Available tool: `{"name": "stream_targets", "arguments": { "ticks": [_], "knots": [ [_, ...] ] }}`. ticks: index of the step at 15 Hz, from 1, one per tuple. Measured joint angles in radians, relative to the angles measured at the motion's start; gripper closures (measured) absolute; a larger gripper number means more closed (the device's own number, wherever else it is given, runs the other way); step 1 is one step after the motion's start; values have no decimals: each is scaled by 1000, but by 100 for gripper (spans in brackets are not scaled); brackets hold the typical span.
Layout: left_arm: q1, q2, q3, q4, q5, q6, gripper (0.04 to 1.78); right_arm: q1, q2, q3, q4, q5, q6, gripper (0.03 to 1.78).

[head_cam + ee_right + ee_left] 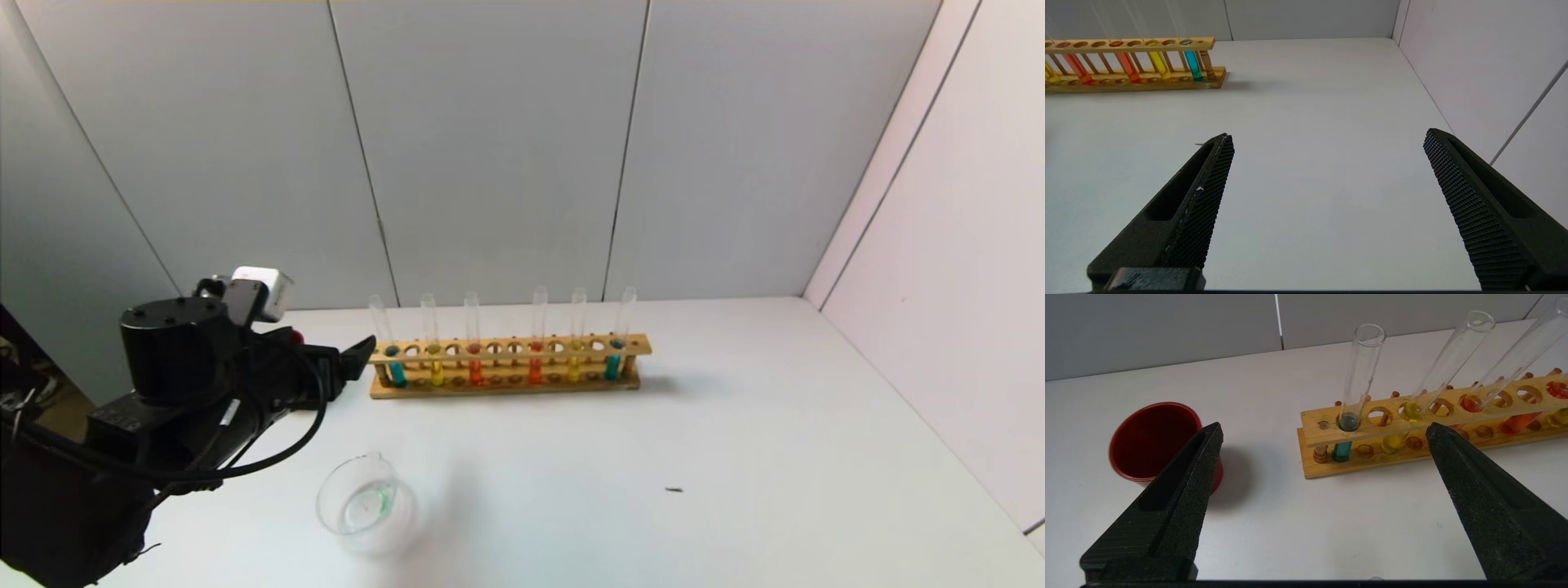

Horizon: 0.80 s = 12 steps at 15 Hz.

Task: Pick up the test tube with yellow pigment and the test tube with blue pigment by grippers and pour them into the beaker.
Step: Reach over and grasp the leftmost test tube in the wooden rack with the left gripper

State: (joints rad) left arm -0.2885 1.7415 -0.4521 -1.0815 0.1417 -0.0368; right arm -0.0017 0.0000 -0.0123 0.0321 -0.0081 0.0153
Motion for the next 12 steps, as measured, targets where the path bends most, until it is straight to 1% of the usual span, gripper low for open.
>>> {"name": "stream_targets", "arguments": {
  "ticks": [3, 7, 12],
  "knots": [
    [-20, 69, -54, 0, 4, -2, 7, 0, 0, 0, 0, 0, 0, 11],
    [-23, 127, -102, -1, 25, -14, 7, 0, 0, 0, 0, 0, 0, 11],
    [-23, 189, -156, -5, 21, -20, 7, 0, 0, 0, 0, 0, 0, 11]
  ]
}}
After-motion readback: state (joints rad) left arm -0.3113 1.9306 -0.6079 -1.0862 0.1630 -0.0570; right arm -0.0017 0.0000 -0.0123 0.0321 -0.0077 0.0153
